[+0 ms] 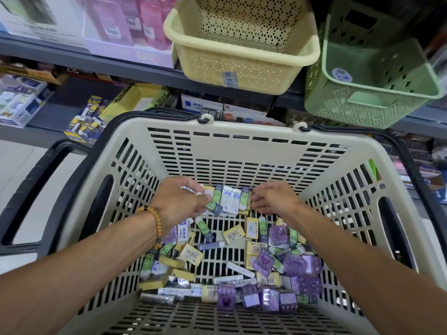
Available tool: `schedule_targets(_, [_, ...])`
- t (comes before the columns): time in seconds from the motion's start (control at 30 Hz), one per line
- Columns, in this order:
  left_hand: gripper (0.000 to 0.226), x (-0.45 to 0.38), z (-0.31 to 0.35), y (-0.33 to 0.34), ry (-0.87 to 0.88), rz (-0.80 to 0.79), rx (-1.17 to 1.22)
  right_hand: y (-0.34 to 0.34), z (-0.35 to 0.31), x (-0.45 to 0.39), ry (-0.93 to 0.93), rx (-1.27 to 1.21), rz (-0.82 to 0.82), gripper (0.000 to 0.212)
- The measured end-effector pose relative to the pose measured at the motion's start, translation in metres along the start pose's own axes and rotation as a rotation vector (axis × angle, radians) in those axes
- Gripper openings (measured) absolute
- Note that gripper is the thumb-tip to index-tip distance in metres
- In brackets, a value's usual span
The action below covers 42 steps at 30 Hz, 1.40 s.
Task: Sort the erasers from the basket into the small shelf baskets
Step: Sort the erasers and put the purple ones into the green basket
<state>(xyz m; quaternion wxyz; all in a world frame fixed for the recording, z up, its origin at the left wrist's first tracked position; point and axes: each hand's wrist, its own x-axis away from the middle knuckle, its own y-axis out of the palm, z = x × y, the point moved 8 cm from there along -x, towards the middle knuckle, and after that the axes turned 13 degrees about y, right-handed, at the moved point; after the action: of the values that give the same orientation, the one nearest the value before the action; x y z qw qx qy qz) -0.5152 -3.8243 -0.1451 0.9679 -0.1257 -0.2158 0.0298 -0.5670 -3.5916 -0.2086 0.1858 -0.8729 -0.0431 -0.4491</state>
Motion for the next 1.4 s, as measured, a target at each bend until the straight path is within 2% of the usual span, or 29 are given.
schedule_targets(0.07, [0.016, 0.0, 0.0, 0.0, -0.002, 0.008, 0.056, 0.003, -0.009, 0.014, -0.057, 0.036, 0.028, 0.015])
schedule_targets(0.2, [0.015, 0.002, 0.003, 0.006, 0.026, -0.046, 0.161, 0.063, -0.019, 0.056, -0.096, 0.136, -0.375, 0.027])
schedule_targets(0.23, [0.017, 0.004, 0.002, 0.008, 0.03, -0.078, 0.161, 0.073, -0.019, 0.063, -0.106, 0.138, -0.415, 0.024])
schedule_targets(0.3, [0.026, 0.005, -0.002, 0.007, 0.016, -0.137, 0.087, 0.076, -0.022, 0.07, -0.139, 0.186, -0.364, 0.019])
schedule_targets(0.33, [0.032, 0.004, -0.005, 0.005, 0.029, -0.166, -0.027, 0.071, -0.023, 0.072, -0.167, 0.244, -0.316, 0.019])
schedule_targets(0.4, [0.039, 0.003, -0.006, 0.001, 0.146, -0.271, -0.409, 0.058, -0.024, 0.077, -0.218, 0.343, -0.25, 0.019])
schedule_targets(0.5, [0.057, 0.01, -0.02, 0.02, 0.346, -0.6, -0.953, 0.041, -0.02, 0.083, -0.259, 0.376, -0.233, 0.019])
schedule_targets(0.6, [0.086, 0.022, -0.054, 0.042, 0.455, -0.936, -1.302, 0.036, -0.02, 0.086, -0.299, 0.388, -0.228, 0.021])
schedule_targets(0.67, [0.095, 0.026, -0.067, 0.047, 0.549, -1.039, -1.495, 0.035, -0.023, 0.084, -0.327, 0.402, -0.206, 0.021])
schedule_targets(0.83, [0.082, 0.032, -0.072, 0.041, 0.624, -1.102, -1.559, 0.036, -0.034, 0.084, -0.398, 0.413, -0.189, 0.021])
schedule_targets(1.03, [0.096, 0.023, -0.068, 0.058, 0.524, -1.118, -1.708, 0.035, -0.038, 0.084, -0.436, 0.424, -0.167, 0.022])
schedule_targets(1.2, [0.062, 0.032, -0.076, 0.058, 0.523, -1.148, -1.614, 0.034, -0.039, 0.082, -0.447, 0.435, -0.153, 0.026])
schedule_targets(1.3, [0.085, 0.033, -0.079, 0.056, 0.484, -1.196, -1.602, 0.036, -0.037, 0.082, -0.448, 0.445, -0.156, 0.024])
schedule_targets(1.4, [0.107, 0.026, -0.078, 0.047, 0.512, -1.246, -1.751, 0.04, -0.036, 0.081, -0.455, 0.48, -0.151, 0.025])
